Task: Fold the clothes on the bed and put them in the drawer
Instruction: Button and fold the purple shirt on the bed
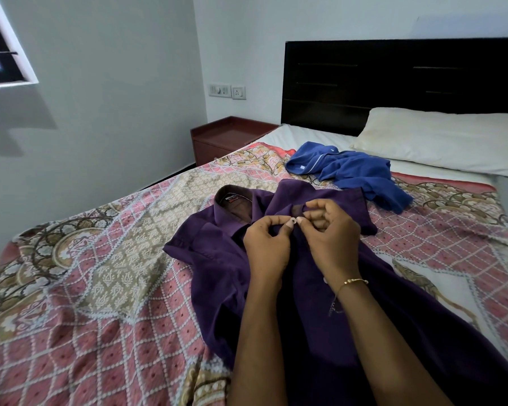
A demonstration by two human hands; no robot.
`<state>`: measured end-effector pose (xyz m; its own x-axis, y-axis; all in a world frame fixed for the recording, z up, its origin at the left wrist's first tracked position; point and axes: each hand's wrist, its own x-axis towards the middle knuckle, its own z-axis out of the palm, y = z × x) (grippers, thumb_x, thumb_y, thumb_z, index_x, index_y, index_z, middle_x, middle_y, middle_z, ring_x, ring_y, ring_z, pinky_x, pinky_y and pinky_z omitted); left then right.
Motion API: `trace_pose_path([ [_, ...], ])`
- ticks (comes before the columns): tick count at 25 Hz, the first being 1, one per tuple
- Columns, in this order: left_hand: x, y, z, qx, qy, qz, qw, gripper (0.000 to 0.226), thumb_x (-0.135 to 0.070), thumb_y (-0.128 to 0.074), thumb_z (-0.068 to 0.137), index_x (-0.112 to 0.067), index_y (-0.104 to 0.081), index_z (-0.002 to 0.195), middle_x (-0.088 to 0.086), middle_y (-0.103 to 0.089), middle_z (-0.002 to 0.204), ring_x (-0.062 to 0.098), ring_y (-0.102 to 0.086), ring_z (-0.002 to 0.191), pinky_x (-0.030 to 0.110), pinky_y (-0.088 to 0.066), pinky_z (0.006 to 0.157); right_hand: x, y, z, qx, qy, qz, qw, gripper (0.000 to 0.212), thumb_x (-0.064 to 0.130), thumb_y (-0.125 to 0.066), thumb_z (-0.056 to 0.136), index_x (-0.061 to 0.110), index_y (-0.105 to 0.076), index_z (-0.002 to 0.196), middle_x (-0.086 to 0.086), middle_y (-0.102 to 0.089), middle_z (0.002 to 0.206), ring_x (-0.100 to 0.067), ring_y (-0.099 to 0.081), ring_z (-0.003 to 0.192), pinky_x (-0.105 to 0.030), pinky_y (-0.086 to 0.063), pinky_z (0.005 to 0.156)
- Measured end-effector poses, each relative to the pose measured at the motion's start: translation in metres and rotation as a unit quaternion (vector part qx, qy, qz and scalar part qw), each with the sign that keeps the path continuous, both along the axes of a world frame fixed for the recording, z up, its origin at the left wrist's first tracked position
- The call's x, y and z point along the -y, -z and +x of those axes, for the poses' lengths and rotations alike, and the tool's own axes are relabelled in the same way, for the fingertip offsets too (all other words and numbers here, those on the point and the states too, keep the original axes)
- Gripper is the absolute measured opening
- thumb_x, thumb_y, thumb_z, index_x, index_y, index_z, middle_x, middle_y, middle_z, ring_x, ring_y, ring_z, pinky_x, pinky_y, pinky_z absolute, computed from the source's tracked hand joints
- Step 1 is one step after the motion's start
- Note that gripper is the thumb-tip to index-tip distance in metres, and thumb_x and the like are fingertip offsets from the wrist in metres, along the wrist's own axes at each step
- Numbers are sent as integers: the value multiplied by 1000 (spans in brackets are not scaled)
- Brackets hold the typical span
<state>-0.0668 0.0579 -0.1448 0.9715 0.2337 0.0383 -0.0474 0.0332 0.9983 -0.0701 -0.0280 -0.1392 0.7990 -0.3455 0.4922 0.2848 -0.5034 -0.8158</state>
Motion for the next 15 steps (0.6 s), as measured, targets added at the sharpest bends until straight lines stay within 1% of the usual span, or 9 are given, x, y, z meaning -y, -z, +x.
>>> trace_pose_path([
  [2, -1, -1, 0, 4, -1, 12, 1000, 16, -8, -66, 84, -20, -67, 74, 5, -69, 79, 15, -61, 73, 34, -53, 75, 2, -1, -1, 1, -15, -22, 1000, 24, 3, -71, 78, 6, -64, 100, 6, -61, 79, 6, -56, 66, -7, -47, 67],
  [4, 0, -1, -1, 5, -2, 14, 1000, 16, -7, -66, 84, -20, -66, 74, 5, -69, 79, 16, -62, 72, 35, -54, 75, 4, -1, -1, 6, -20, -30, 999, 25, 3, -73, 76, 4, -65, 99, 4, -64, 78, 7, -56, 66, -7, -48, 68],
  [7, 1, 1, 0, -12, -2, -15, 1000, 18, -7, -66, 84, -21, -67, 72, 9, -71, 82, 27, -67, 83, 41, -56, 82, 4, -1, -2, 10, -22, -49, 998, 23, 2, -74, 75, 3, -66, 97, -3, -69, 80, 0, -59, 64, -10, -50, 67],
  [9, -1, 2, 0, -22, 5, -25, 999, 19, -7, -66, 84, -21, -68, 72, 10, -72, 84, 29, -67, 88, 44, -54, 85, 3, -2, -2, 9, -24, -65, 998, 22, 2, -73, 76, 3, -66, 97, -5, -70, 80, -5, -61, 65, -14, -51, 67],
  [11, -3, 0, 0, -24, 31, -22, 999, 18, -7, -64, 85, -19, -68, 73, 11, -72, 86, 27, -67, 90, 43, -54, 87, 4, -4, 0, 6, -29, -58, 998, 21, 0, -71, 76, 2, -66, 97, -4, -69, 78, -1, -59, 62, -8, -50, 65],
  [13, -3, -2, -1, -33, 59, -44, 997, 18, -5, -62, 87, -16, -68, 75, 14, -71, 90, 26, -66, 89, 43, -53, 89, 7, -4, 2, -5, -39, -39, 998, 19, -1, -70, 77, 1, -66, 96, 0, -65, 74, 7, -58, 56, -1, -45, 61],
  [15, -3, -2, -2, -41, 61, -60, 996, 17, -4, -61, 87, -14, -69, 75, 15, -71, 90, 27, -66, 89, 43, -53, 89, 8, -4, 2, -12, -49, -17, 999, 19, -2, -70, 77, 2, -67, 95, 5, -62, 72, 13, -58, 58, 0, -43, 60],
])
